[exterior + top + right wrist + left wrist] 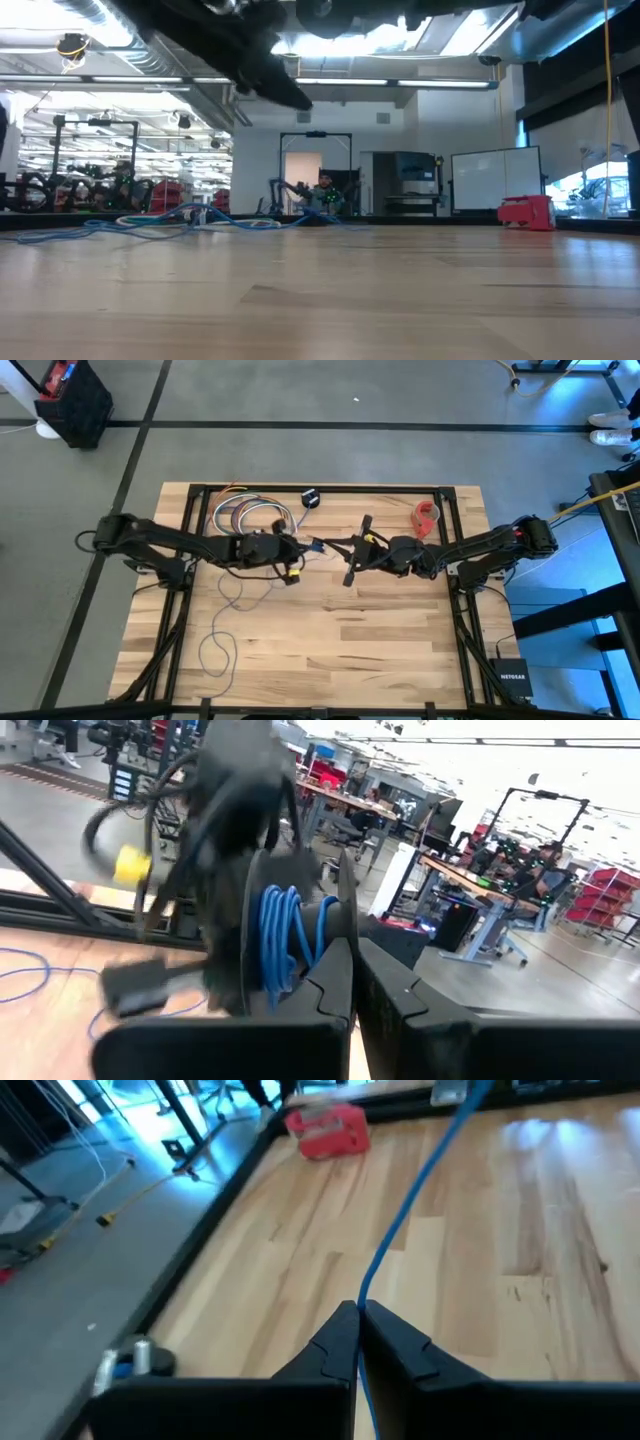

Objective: Coil cords
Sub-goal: Coil the blue wire onto the spool

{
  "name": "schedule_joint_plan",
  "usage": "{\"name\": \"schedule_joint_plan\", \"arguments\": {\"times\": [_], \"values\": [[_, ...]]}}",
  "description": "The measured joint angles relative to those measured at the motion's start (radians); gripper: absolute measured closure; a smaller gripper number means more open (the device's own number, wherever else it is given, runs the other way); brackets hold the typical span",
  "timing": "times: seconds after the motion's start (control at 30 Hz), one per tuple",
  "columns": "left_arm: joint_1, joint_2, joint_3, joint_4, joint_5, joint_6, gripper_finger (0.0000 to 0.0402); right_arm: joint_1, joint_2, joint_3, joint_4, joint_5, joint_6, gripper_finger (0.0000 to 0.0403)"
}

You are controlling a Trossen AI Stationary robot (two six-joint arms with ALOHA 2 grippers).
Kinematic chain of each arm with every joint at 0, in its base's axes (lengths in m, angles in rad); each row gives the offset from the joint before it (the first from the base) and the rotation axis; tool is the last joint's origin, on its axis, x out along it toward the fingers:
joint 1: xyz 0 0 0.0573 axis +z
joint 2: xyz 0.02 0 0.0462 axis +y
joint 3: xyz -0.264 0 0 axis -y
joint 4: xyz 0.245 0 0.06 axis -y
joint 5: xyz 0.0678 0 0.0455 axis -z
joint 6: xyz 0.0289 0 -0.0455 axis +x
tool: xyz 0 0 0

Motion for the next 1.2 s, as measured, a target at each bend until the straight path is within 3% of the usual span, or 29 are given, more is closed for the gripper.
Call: {"name": "schedule_joint_plan", "arguments": {"times": [0.23,0.53,0.83,1.03,1.2], "values": [[0.002,-0.233,0.000,-0.235,0.001,-0.031,0.0397,0.000,-0.001,0.001,-0.047,0.000,-0.043,0.0393],[0.002,-0.384,0.000,-0.276,0.020,-0.092,0.0394,-0.031,0.061,0.020,-0.077,0.009,-0.056,0.0393],[-0.022,-0.314,0.000,-0.174,0.032,-0.163,0.0394,-0.072,0.203,0.097,-0.121,0.085,-0.057,0.0393],[-0.050,-0.203,0.000,-0.044,0.031,-0.185,0.0394,-0.072,0.273,0.153,-0.118,0.174,-0.044,0.0393],[-0.055,-0.107,0.000,0.071,0.037,-0.187,0.0394,-0.073,0.290,0.179,-0.120,0.186,0.020,0.0393]]}}
